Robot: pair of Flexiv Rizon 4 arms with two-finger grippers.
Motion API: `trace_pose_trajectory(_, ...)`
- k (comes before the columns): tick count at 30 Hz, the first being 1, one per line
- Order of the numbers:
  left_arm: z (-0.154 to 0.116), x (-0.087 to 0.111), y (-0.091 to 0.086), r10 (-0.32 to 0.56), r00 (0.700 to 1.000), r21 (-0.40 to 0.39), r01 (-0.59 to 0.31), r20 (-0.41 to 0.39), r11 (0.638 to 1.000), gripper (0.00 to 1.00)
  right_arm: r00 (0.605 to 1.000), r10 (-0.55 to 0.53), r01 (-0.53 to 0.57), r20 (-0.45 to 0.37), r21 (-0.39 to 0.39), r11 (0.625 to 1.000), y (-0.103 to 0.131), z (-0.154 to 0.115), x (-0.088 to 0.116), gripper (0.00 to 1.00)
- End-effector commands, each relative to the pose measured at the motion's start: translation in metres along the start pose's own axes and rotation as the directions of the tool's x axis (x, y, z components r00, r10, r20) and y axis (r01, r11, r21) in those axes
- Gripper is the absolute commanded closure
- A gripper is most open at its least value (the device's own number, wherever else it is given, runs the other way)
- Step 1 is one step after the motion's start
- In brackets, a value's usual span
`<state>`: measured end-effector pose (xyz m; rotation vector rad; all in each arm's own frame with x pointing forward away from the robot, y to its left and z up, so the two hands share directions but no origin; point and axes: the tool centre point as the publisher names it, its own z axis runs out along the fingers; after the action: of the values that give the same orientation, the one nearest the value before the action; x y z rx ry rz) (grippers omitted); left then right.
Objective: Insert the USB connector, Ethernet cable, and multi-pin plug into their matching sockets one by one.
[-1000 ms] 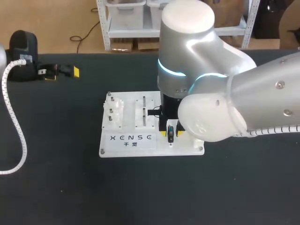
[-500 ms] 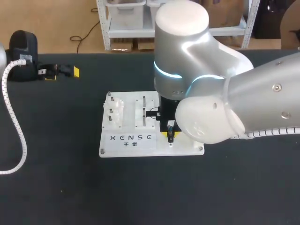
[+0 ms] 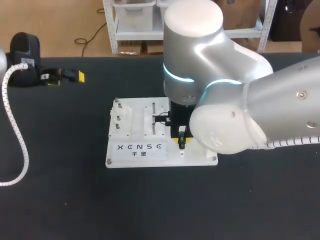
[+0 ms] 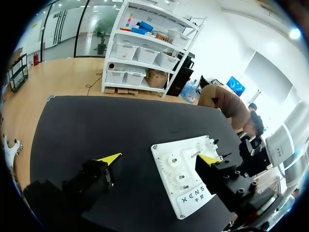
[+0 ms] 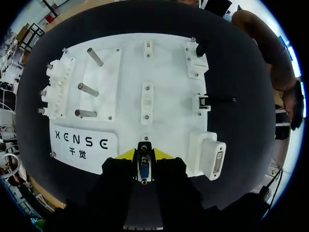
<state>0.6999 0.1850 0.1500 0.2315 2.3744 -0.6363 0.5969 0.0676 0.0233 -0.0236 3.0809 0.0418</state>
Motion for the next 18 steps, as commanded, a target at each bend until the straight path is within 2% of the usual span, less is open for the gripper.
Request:
trace_pose_trajectory(1, 0.0, 0.0, 0.0, 0.0, 1.0, 0.0, 0.0, 0.0, 1.0, 0.0, 0.999, 0.014, -0.014, 0.03, -0.009, 1.0, -0.007, -0.009, 0.006, 1.0)
trace_pose_trajectory(11, 0.0, 0.0, 0.0, 0.0, 1.0, 0.0, 0.0, 0.0, 1.0, 0.0, 0.994, 0.061, -0.058, 0.088, -0.04, 0.998, -0.033, -0.042, 0.007, 1.0)
trace_pose_trajectory(18, 0.0, 0.0, 0.0, 0.0, 1.0, 0.0, 0.0, 0.0, 1.0, 0.0, 0.99, 0.086, -0.081, 0.11, -0.055, 0.995, -0.055, -0.054, 0.011, 1.0)
